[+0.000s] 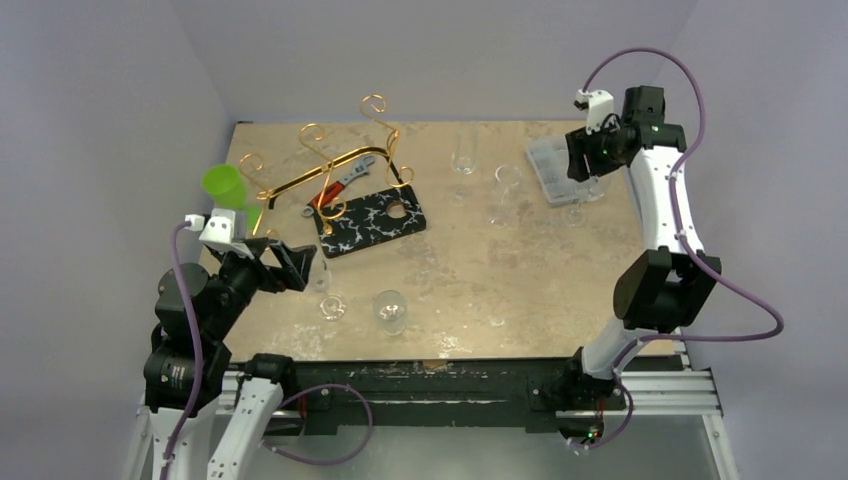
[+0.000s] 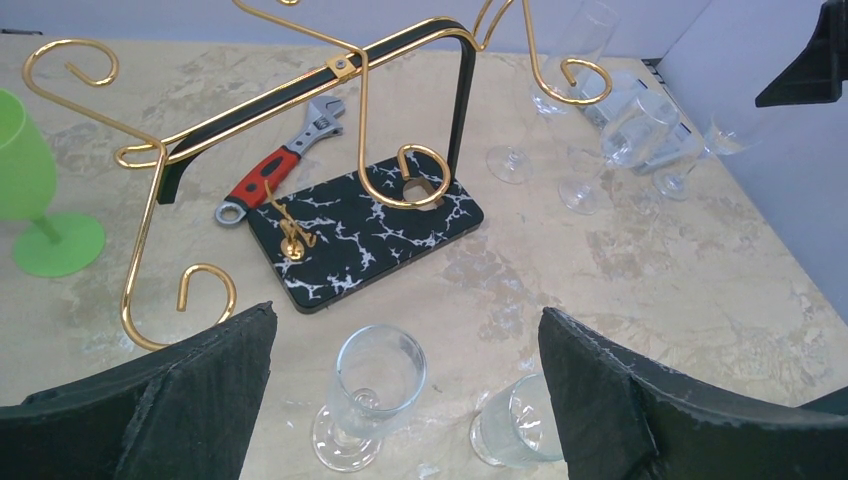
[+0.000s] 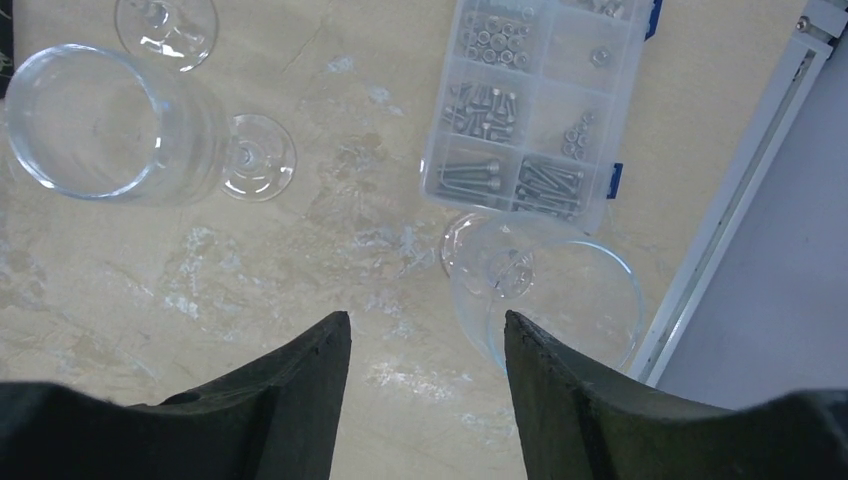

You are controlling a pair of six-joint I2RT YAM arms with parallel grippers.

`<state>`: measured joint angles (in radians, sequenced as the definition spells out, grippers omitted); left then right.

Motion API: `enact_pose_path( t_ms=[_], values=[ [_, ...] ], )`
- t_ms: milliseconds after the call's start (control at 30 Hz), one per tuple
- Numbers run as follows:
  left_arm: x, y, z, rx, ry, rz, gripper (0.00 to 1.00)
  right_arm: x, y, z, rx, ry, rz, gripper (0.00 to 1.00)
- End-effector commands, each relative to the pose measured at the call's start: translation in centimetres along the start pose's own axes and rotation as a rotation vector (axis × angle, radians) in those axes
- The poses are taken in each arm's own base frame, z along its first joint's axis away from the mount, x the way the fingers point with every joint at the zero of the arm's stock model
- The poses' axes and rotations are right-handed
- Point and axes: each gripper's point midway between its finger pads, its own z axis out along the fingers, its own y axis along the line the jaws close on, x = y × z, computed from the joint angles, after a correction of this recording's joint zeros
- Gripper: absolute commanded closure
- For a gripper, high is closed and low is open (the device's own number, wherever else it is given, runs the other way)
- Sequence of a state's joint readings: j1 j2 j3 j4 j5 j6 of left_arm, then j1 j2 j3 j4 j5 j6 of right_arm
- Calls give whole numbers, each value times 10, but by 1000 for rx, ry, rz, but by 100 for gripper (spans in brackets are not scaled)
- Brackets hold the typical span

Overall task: Place the wine glass upside down on the wine glass rack
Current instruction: Pick up the wine glass at the center of the board.

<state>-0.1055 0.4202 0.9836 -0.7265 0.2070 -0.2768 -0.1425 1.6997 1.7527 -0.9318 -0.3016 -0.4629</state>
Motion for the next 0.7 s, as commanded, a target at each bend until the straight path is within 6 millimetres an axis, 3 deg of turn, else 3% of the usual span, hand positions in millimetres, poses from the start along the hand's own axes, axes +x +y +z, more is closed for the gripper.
enact_pose_path(
  t_ms=[0, 100, 400, 667],
  values=[
    [-9, -4, -1, 23, -38, 24, 0, -4, -9, -5, 50, 5, 33, 47],
    [-10, -5, -1, 24, -39, 25, 0, 0, -13, 2, 62, 22, 54, 53],
    [-11, -5, -1, 27, -37, 25, 0, 1, -22, 11, 97, 35, 74, 57],
    [-12, -7, -1, 33, -37, 22, 0, 9, -18, 20, 71, 59, 87, 71]
  ],
)
